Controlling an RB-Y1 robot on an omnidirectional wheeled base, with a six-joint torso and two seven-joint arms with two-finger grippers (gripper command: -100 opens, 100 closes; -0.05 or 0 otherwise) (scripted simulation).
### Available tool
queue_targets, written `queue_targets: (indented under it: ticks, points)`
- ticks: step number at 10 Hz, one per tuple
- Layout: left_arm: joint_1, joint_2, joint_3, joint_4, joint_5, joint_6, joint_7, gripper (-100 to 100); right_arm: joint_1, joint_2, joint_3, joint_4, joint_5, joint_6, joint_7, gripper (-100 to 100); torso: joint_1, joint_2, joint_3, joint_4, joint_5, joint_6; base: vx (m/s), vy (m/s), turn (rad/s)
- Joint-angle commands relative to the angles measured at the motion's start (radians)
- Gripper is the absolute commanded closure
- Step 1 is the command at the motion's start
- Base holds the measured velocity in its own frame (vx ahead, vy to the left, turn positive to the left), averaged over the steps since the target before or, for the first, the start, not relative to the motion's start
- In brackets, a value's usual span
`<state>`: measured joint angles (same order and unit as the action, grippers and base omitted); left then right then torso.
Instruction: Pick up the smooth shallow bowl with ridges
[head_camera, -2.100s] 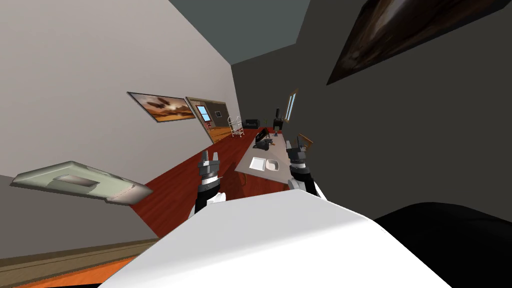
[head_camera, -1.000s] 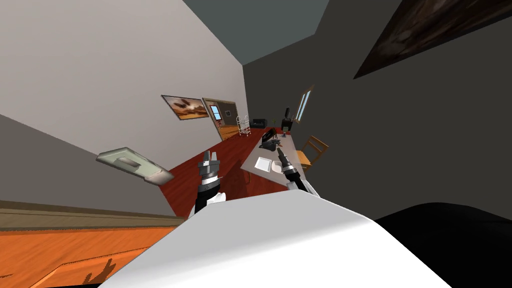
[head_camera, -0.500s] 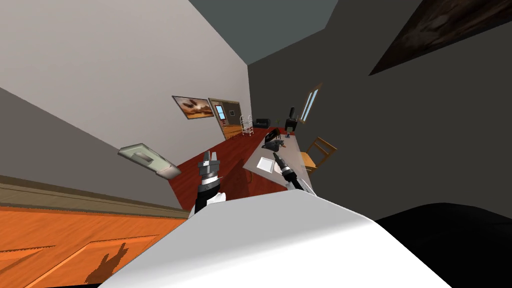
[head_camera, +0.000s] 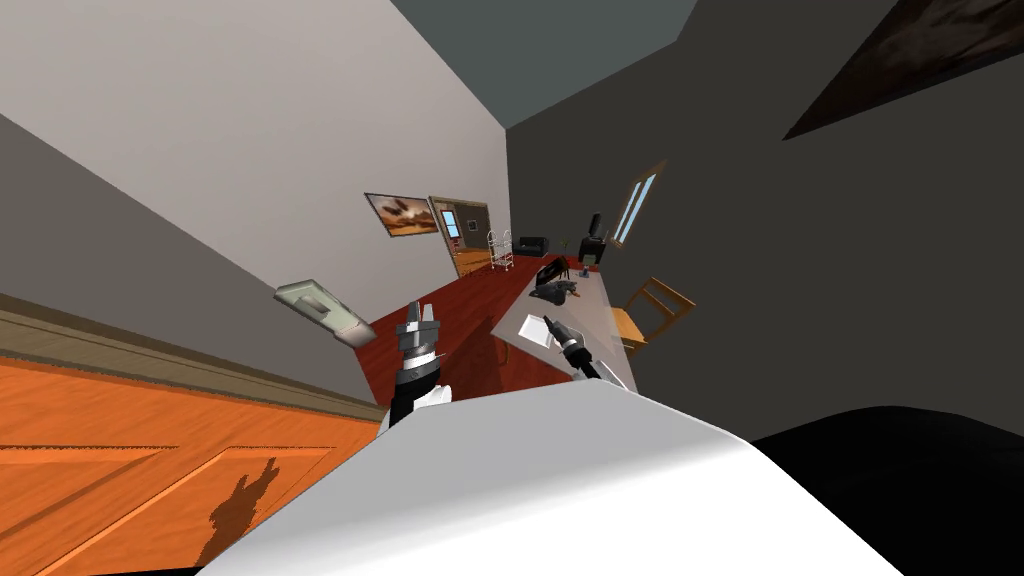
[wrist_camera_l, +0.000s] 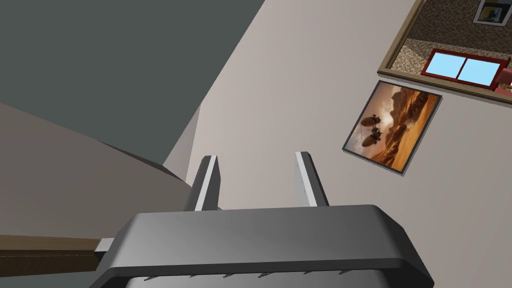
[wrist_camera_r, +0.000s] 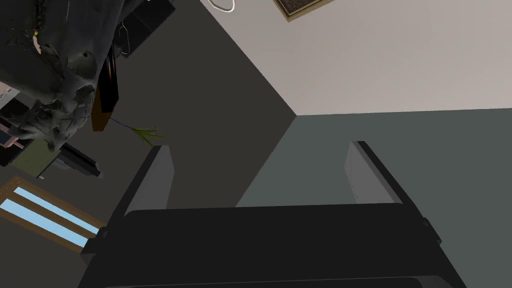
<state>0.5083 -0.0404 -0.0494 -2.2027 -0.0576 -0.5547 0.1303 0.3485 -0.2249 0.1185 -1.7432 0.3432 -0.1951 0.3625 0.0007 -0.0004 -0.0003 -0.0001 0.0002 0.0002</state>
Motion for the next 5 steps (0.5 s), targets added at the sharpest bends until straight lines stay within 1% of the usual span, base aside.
queue_targets:
  ticks: [1,3,4,5]
  points:
    - [0.000,0.000,0.000,0.000,0.000,0.000,0.000,0,-0.011,-0.004,0.002,0.037,0.014,0.016,0.023,-100,0.000,0.000,0.000,0.000,0.000,0.000,0.005,0.006,0.071]
    - [0.000,0.000,0.000,0.000,0.000,0.000,0.000,0,-0.033,-0.031,0.018,0.110,0.071,0.083,0.090,-100,0.000,0.000,0.000,0.000,0.000,0.000,0.006,0.016,0.187]
    - [0.000,0.000,0.000,0.000,0.000,0.000,0.000,0,-0.033,-0.031,0.018,0.128,0.071,0.087,0.096,-100,0.000,0.000,0.000,0.000,0.000,0.000,0.008,0.008,0.055]
    - [0.000,0.000,0.000,0.000,0.000,0.000,0.000,0,-0.044,-0.044,0.025,0.160,0.099,0.122,0.133,-100,0.000,0.000,0.000,0.000,0.000,0.001,0.009,0.013,0.115]
